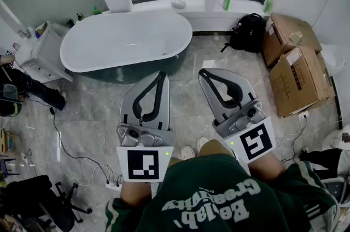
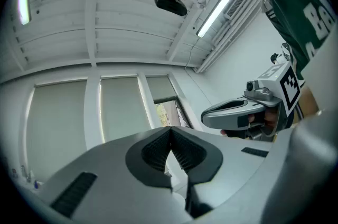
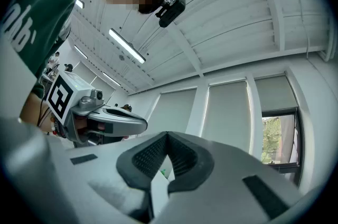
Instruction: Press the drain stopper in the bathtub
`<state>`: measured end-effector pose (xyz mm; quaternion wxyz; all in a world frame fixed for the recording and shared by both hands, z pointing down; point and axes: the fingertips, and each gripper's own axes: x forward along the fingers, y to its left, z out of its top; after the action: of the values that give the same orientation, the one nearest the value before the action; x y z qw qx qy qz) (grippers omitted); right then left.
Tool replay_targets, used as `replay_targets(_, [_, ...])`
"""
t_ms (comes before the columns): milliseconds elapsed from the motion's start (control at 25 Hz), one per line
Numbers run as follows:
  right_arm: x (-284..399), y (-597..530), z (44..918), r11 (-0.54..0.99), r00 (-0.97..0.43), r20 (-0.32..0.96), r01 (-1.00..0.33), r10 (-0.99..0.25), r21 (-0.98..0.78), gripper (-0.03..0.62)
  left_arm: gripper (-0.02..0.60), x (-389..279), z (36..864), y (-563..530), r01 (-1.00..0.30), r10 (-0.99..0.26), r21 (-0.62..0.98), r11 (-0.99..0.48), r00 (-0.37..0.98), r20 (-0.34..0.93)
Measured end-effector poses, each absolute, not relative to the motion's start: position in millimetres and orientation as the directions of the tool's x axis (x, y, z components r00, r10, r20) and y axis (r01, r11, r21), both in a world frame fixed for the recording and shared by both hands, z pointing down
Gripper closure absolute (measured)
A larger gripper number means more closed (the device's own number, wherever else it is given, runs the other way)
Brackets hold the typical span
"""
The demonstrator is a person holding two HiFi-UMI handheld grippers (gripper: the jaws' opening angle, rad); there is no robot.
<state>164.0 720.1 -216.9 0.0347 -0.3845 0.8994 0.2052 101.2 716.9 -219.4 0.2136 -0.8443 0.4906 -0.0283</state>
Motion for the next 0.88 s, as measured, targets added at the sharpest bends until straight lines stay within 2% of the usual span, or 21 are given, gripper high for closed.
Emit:
replay_targets(360, [180, 720, -215, 0.622, -0.701, -0.228, -0.709, -0.676, 0.334, 0.579, 0.574, 119, -215, 713, -0.811, -0.838, -0.39, -0.436, 0.523, -0.153])
replay_targets(560, [192, 716, -222, 0.636, -0.711, -0.278, -0.703, -0.646, 0.319, 0.577, 0.574, 131, -212, 703, -0.806, -0.843, -0.405, -0.431, 0.52, -0.14])
replay_targets(880, [218, 696, -217, 0.664, -0.723, -0.255, -0.69, -0.642, 0.288, 0.577, 0.574, 147, -215, 683, -0.829, -0.87, -0.397, -0.394, 0.476, -0.13])
